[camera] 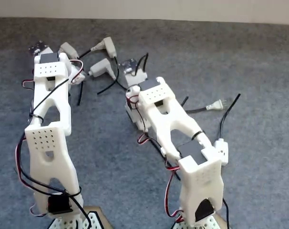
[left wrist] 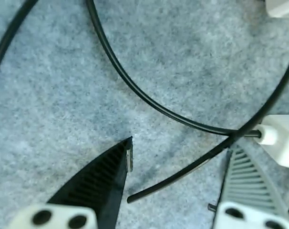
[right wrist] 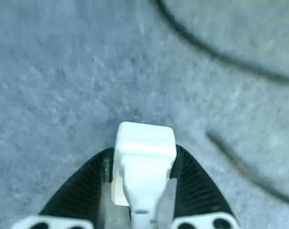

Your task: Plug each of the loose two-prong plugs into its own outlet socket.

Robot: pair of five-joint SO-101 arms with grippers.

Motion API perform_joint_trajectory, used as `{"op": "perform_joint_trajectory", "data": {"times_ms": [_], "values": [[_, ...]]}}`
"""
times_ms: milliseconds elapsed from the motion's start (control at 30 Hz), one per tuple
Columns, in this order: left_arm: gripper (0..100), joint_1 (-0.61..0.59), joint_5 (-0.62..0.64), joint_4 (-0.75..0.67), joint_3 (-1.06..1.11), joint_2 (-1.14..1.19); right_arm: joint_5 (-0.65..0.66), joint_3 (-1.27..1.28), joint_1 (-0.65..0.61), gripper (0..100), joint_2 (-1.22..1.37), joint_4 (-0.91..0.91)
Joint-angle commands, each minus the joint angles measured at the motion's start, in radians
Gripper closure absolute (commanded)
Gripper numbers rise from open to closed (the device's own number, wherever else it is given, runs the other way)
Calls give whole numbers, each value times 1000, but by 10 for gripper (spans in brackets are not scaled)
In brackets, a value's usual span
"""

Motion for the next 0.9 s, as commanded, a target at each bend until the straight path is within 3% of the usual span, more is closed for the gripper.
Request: {"op": "perform_joint_trajectory", "data": {"times_ms": [0,267,667,733,867], "values": [[694,-13,-2,-12,-36,-10,-12,-170,-12,989,-31,-19],[694,-16,-2,-25,-36,-10,-6,-486,-18,989,48,-119],[694,-18,-2,-26,-36,-10,-12,-1090,53,981,590,-188],[694,-18,-2,-26,-36,-10,-12,-1191,53,925,668,-180],[694,-18,-2,-26,-36,-10,-12,-1345,39,701,754,-104]]}}
